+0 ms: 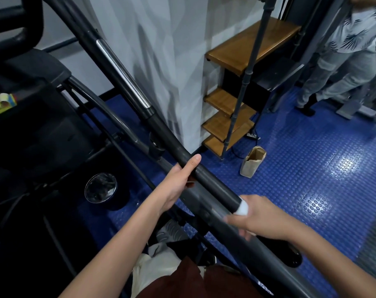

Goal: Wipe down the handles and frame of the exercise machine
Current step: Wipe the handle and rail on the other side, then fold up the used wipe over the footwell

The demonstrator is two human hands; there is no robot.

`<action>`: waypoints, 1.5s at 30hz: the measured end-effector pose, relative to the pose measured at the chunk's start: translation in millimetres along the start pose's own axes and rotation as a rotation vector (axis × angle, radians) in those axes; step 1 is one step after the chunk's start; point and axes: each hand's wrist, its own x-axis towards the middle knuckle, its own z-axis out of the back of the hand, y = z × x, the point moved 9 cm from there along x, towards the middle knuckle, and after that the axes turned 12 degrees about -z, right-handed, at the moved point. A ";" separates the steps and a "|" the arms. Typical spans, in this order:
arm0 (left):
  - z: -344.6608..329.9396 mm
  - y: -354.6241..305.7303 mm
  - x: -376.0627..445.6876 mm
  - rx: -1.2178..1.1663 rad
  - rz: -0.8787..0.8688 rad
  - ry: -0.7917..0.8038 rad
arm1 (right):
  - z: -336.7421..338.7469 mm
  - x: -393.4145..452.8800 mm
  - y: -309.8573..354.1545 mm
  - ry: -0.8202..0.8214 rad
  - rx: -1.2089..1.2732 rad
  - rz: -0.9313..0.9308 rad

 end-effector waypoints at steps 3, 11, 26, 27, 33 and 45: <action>-0.6 -2.2 -2.1 0.000 0.007 -0.006 | -10.9 -14.6 -25.6 0.282 0.179 -0.023; 6.4 -11.6 -5.2 0.126 0.026 0.000 | 27.5 -21.2 -8.9 0.038 -0.200 0.083; 131.6 -22.1 -71.0 0.392 -0.048 -0.339 | -26.1 -33.8 198.2 -0.234 -0.243 0.704; 143.5 -20.4 -80.9 0.384 -0.042 -0.376 | -37.9 -24.7 209.5 -0.232 -0.233 0.715; 203.9 4.5 -129.9 0.273 -0.017 -0.555 | -102.5 33.3 252.5 -0.160 -0.115 0.606; 326.0 49.8 -174.6 0.462 0.079 -0.827 | -217.8 115.8 314.0 -0.072 -0.149 0.400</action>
